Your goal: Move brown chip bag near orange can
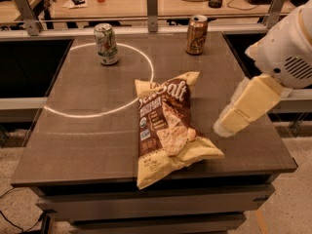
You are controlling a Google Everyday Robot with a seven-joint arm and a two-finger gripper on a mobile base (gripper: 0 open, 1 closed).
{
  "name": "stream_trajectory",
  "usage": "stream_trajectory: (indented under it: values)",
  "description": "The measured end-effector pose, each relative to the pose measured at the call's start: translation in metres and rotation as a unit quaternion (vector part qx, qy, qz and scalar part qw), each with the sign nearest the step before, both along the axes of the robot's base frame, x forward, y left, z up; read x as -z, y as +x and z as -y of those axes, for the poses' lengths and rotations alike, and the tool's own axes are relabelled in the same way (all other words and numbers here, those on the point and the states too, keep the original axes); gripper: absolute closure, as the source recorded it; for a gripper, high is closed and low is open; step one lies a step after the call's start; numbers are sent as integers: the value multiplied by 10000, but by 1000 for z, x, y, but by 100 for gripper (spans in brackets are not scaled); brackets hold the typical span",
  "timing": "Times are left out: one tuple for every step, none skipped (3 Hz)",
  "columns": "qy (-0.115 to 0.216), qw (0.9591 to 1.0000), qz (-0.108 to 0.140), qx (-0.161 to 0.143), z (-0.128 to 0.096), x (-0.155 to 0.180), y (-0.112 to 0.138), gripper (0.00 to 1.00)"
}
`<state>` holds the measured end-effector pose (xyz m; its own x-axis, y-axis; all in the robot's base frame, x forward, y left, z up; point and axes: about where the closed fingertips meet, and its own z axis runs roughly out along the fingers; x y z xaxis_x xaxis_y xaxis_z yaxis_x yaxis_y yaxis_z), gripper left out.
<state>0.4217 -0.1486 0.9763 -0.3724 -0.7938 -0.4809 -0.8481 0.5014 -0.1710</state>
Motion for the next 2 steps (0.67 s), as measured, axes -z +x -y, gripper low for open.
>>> stream_trajectory:
  values:
    - [295, 9993, 243, -11, -30, 12, -10, 0]
    - [375, 9985, 395, -56, -52, 37, -5, 0]
